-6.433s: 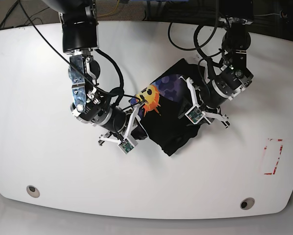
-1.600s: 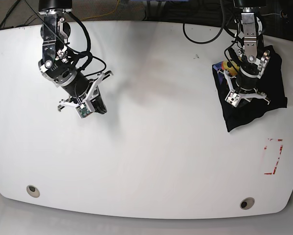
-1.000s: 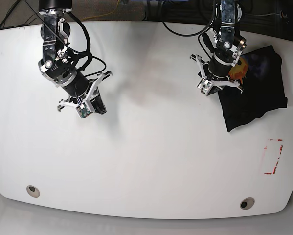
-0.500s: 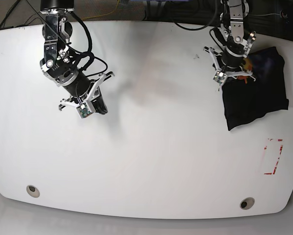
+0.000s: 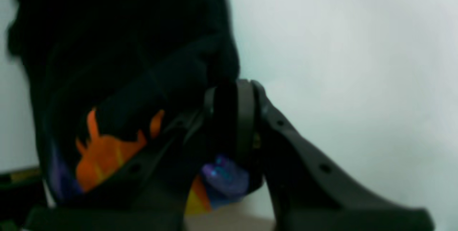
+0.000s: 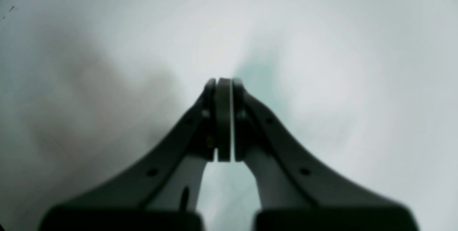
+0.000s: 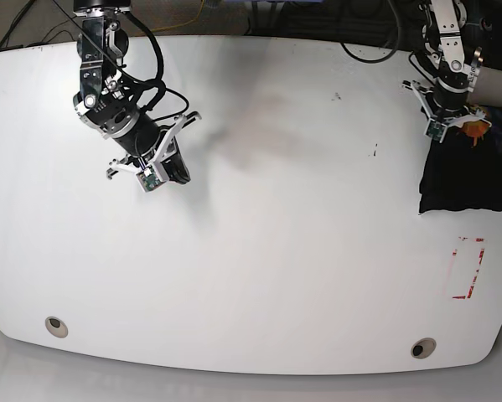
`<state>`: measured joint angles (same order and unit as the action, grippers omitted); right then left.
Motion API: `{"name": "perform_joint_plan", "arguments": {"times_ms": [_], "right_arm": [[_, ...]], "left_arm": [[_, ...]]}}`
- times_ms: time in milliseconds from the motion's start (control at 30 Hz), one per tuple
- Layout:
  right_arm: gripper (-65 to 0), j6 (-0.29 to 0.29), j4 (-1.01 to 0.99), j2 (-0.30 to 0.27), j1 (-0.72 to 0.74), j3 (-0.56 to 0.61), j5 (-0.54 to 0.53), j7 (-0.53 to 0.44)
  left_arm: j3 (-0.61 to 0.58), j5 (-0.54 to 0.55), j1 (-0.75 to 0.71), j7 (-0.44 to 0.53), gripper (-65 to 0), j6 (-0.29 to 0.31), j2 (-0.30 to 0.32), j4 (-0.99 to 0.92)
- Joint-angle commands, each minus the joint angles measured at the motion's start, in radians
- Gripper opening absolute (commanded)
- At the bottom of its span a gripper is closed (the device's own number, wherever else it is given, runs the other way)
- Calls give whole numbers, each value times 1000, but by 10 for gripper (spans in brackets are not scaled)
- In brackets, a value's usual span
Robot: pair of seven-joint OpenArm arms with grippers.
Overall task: Layout the t-shirt on the table in an organized manner, then fold the t-shirt properly
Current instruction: 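Drag the folded black shirt with the left gripper toward the table edge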
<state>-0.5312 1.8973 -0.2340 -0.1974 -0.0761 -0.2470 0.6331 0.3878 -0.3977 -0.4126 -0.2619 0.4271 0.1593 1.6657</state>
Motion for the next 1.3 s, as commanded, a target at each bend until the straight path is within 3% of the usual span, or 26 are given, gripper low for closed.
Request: {"name": "perform_joint_plan", "arguments": {"times_ms": [0, 300, 700, 867, 1267], "right_arm": [[-650, -2, 21, -8, 9, -3, -15, -26], [-650, -2, 23, -8, 17, -3, -15, -26], [-650, -2, 18, -6, 17, 2, -15, -26], [-650, -2, 18, -6, 13, 2, -15, -26], [-650, -2, 18, -6, 9, 2, -15, -26]], "left_arm": [[1, 19, -10, 16, -596, -7, 3, 46], [-49, 24, -9, 20, -596, -7, -45, 124], [-63, 23, 182, 16, -596, -7, -66, 89], [-40, 18, 252, 16, -596, -7, -59, 32], [55, 24, 332, 26, -596, -9, 36, -172]]}}
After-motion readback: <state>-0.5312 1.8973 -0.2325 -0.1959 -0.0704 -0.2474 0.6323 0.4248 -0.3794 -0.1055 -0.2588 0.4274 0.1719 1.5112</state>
